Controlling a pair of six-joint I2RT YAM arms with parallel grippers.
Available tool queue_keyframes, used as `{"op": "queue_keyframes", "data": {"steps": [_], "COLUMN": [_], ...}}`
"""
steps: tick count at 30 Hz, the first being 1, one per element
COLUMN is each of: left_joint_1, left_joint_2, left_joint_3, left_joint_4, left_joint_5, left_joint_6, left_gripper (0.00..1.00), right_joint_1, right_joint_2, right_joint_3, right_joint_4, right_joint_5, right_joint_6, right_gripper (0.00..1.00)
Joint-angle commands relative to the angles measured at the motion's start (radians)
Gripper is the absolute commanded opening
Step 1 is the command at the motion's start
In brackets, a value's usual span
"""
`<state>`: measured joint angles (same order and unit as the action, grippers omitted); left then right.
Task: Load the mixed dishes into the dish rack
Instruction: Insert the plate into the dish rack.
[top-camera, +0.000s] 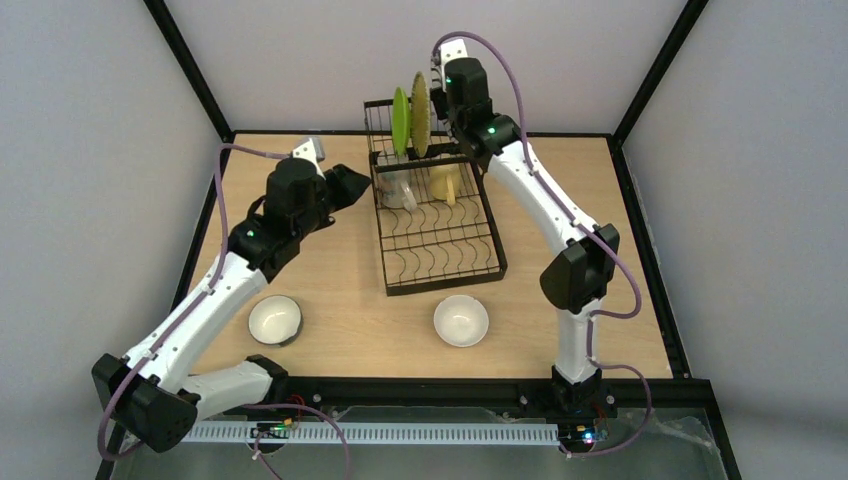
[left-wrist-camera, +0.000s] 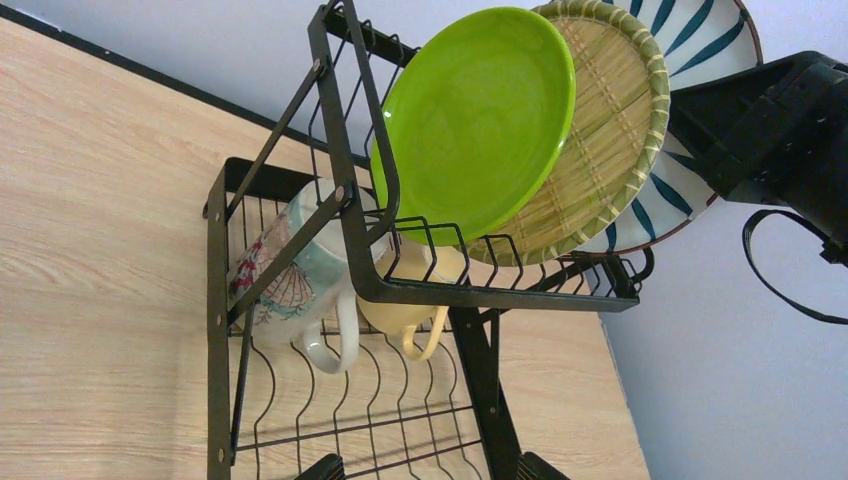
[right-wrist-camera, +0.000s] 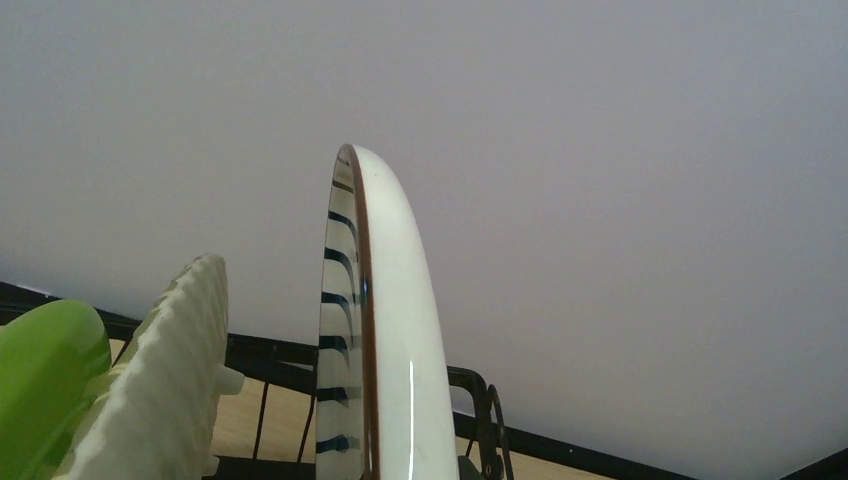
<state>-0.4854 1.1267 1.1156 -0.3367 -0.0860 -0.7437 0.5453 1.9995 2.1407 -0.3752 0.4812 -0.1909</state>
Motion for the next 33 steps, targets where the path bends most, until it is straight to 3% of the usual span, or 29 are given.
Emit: {"op": "queue_keyframes", "data": {"steps": [1, 7, 16, 33], "left_joint_1": [0.014, 0.016, 0.018, 0.019], "left_joint_2": [0.010, 0.016, 0.021, 0.026], "left_joint_3": [-0.005, -0.005, -0.008, -0.014], "left_joint_4": [0.015, 0.022, 0.035, 0.041], "left_joint_5": [0.008, 0.014, 0.022, 0.032], "left_joint_6": [0.017, 0.017, 0.015, 0.007], "left_gripper": [0.99, 0.99, 0.99, 0.99], "right_joint_1": [0.003, 0.020, 0.025, 0.025], "right_joint_2": [-0.062, -0.046, 0.027, 0.019], "right_joint_3": [0.008, 0.025, 0.188, 0.177], "right_joint_4": [0.138, 0.122, 0.069, 0.036], "right_joint_5": [0.062, 0.081, 0.126, 0.162], "right_joint_6": [-0.004, 0.006, -0.015, 0.011], "right_gripper": [0.00, 0.00, 0.00, 0.00]}}
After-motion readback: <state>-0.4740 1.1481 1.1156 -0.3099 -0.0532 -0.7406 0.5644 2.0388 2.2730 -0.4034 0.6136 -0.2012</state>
